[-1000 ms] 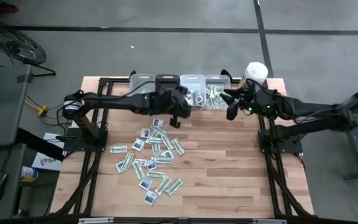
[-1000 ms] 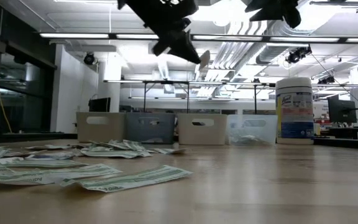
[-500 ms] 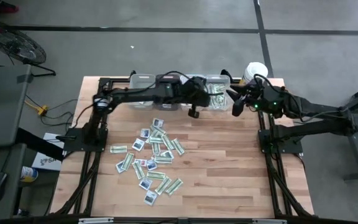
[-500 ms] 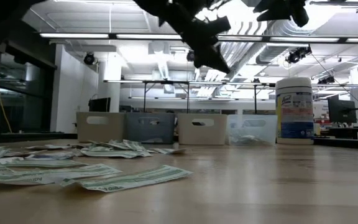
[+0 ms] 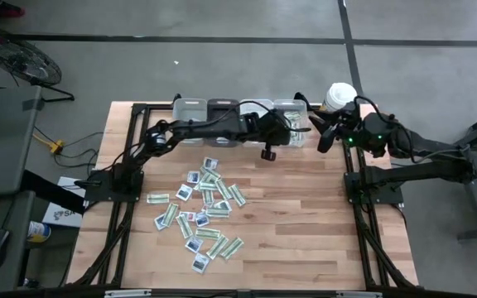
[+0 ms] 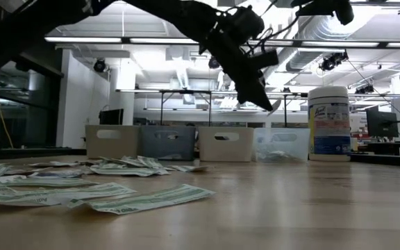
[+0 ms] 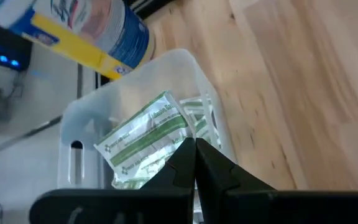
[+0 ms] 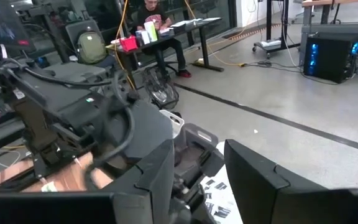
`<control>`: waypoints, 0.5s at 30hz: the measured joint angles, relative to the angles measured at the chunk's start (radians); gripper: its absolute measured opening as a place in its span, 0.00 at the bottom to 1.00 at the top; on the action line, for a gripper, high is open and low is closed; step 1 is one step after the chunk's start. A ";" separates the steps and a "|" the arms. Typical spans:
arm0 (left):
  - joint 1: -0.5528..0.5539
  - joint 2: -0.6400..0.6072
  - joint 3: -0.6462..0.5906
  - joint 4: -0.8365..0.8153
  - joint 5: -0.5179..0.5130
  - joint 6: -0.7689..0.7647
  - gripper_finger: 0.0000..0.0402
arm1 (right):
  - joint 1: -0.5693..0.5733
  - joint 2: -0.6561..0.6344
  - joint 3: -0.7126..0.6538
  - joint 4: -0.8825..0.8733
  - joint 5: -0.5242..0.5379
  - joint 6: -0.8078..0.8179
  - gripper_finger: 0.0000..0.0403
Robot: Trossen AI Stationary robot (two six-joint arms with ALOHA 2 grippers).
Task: Pick & Place First Aid Supplies
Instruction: Put the green bandage into the transparent bin
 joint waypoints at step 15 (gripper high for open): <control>0.032 0.017 0.000 0.033 -0.004 -0.098 0.00 | 0.000 0.004 0.001 -0.113 0.042 0.004 0.34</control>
